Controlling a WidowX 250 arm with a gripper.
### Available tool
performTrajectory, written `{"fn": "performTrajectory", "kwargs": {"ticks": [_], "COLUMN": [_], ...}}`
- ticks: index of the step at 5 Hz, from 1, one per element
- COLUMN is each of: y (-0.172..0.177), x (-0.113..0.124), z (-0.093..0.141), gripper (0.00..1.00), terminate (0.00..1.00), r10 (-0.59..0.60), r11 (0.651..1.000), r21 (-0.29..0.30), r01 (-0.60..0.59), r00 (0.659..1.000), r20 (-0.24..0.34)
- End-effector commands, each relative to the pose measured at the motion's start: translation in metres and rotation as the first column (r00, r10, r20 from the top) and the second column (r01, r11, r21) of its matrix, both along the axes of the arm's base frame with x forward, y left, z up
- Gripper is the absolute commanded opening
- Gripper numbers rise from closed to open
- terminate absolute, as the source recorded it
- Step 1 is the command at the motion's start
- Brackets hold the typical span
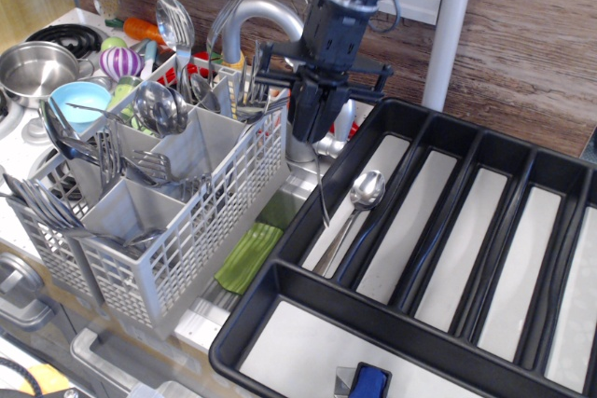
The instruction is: Put small spoon from basket to tray
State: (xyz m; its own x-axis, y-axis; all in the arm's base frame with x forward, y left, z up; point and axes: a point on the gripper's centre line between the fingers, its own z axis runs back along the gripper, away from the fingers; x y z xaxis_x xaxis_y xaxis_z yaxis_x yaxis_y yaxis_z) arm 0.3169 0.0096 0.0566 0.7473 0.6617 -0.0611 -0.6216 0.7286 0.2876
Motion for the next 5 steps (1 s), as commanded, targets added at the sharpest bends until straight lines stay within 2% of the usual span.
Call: {"fn": "performTrajectory", "kwargs": {"ticks": [1,2,3,4,5], "y": [0.011,0.013,0.02,0.02,0.02], "x": [0.005,0.012,0.024,0.024,0.024], "z": [0.003,-0.011,-0.025,-0.025,-0.025], "gripper": [0.0,0.0,1.0,1.0,1.0], "terminate": [0.0,0.0,0.0,0.0,1.0], "r10": [0.01,-0.021,-0.066,-0.066,-0.066], "r11": [0.998,0.995,0.982,0.982,0.982], "r21": [-0.061,-0.101,-0.165,-0.165,-0.165], "r01": [-0.008,0.029,0.089,0.089,0.089], "r00": [0.999,0.996,0.988,0.988,0.988], "r20": [0.036,0.081,0.143,0.143,0.143]}}
